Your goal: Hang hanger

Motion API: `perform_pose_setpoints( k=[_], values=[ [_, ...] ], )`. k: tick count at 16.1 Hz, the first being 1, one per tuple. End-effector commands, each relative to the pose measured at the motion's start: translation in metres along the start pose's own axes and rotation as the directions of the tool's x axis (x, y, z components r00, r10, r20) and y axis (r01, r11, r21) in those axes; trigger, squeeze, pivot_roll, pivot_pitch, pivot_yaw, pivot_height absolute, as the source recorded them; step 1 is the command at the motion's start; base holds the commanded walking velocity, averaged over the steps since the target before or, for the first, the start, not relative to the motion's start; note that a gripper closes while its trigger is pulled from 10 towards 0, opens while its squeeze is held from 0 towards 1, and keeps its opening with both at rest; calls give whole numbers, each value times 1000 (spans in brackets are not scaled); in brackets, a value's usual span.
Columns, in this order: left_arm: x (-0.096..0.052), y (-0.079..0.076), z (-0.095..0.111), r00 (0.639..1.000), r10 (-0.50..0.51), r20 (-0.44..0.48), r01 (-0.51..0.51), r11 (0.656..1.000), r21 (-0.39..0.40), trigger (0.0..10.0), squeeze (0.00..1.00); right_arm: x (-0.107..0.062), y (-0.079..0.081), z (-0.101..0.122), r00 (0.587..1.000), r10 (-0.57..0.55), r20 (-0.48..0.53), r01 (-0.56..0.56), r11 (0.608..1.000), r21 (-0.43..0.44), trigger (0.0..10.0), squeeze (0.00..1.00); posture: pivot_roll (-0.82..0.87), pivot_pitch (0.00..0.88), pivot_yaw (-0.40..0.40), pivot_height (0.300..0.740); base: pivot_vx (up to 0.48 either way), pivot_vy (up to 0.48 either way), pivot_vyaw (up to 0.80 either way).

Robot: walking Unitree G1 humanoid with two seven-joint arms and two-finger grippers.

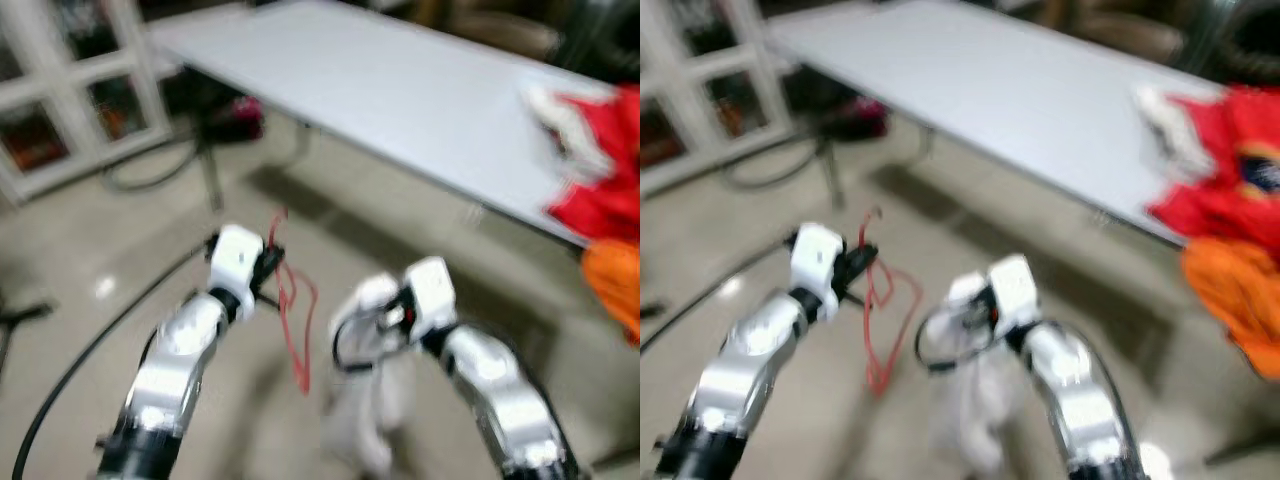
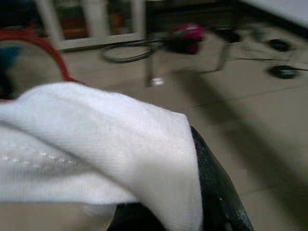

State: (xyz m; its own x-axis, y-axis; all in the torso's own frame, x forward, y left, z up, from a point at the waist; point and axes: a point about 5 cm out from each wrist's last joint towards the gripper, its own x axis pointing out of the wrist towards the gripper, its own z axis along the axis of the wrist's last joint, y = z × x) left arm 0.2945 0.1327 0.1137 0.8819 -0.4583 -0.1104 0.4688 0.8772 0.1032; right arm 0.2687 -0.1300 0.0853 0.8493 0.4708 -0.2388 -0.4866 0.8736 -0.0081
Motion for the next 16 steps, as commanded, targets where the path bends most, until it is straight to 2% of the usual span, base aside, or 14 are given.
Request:
perform_pose_setpoints(
  k=[1,3,6,11,14,16],
  values=[
    [3,-9,7,998,-47,28,47,999,4,10000,0,-3,-8,0,1000,-31,3,31,1000,3,0,318,-63,39,-42,740,394,274,-800],
    [1,-12,11,995,-94,36,93,995,34,10000,0,-4,-5,-4,1000,-25,-16,26,999,35,0,322,-62,31,-48,740,394,276,-800],
    [1,-8,10,997,-71,34,70,997,9,10000,0,-2,-8,-3,999,-39,-12,40,999,24,0,322,-58,21,-50,740,385,286,-800],
    [2,-5,16,996,-61,59,60,998,13,10000,0,1,-9,5,999,-37,33,37,999,4,0,322,-59,15,-44,740,325,353,-800],
    [2,-7,19,994,-55,92,59,998,-37,10000,0,0,-16,15,989,-94,110,95,996,0,0,322,-65,13,-43,740,85,427,-800],
    [2,-7,19,994,-47,97,53,997,-61,10000,0,-1,-18,16,987,-107,119,106,994,15,0,322,-66,19,-43,740,0,480,-800]
  ],
)
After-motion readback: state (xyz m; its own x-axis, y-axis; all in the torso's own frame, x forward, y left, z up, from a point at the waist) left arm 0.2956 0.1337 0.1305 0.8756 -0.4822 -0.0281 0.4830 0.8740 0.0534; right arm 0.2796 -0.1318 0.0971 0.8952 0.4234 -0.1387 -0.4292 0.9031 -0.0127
